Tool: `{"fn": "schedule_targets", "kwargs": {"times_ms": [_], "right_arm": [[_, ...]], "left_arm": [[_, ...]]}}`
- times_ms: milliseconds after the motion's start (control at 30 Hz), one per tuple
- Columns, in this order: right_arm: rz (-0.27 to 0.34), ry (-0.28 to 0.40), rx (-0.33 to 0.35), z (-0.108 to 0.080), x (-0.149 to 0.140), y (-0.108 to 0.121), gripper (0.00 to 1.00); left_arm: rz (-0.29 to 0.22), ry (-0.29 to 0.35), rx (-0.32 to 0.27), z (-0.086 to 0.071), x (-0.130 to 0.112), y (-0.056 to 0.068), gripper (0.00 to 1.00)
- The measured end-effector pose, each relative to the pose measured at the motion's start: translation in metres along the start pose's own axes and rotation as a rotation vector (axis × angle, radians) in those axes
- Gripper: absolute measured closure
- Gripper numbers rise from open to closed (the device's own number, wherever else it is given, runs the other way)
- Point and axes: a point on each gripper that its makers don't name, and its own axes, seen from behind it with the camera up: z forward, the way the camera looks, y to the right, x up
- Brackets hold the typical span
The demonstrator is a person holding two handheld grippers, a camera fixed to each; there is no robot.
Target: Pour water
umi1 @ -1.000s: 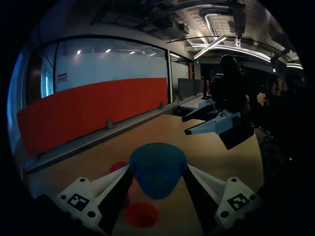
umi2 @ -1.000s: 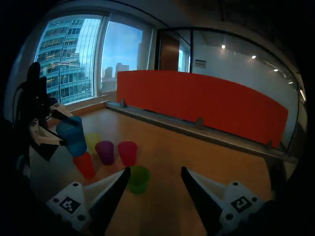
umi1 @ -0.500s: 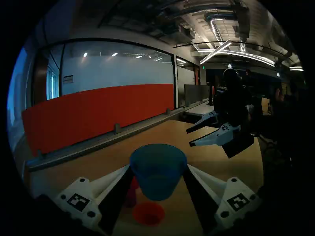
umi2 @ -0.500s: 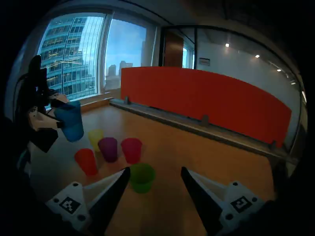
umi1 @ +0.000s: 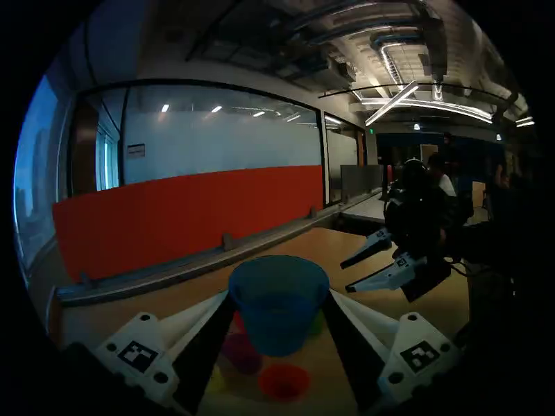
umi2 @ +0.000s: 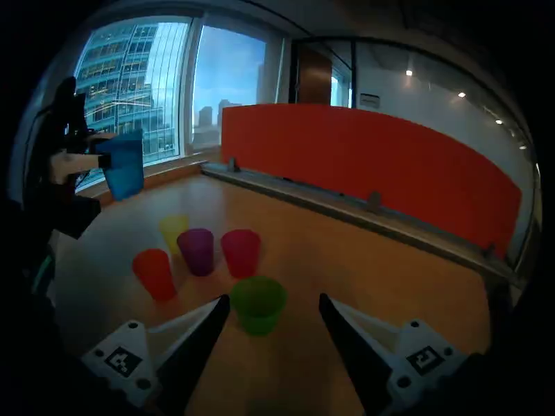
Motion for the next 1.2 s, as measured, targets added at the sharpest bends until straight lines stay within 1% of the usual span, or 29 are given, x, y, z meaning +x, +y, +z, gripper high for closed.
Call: {"fn": "schedule_targets", "kwargs": {"times_ms": [200,467,867,1200], "right_arm": [[0.002,-0.023,0.024,0.013,-0.01,-0.006,0.01],[-0.009,-0.058,0.049,0.03,-0.024,-0.014,0.0],[-0.018,-0.095,0.066,0.051,-0.037,-0.021,0.01],[-0.014,-0.127,0.069,0.07,-0.048,-0.021,0.01]], "left_arm": [[-0.006,0.021,0.026,-0.008,0.011,-0.01,0.15],[0.0,0.044,0.056,-0.017,0.021,-0.021,0.15],[0.011,0.053,0.089,-0.03,0.033,-0.035,0.15],[0.018,0.049,0.119,-0.039,0.038,-0.045,0.15]]}}
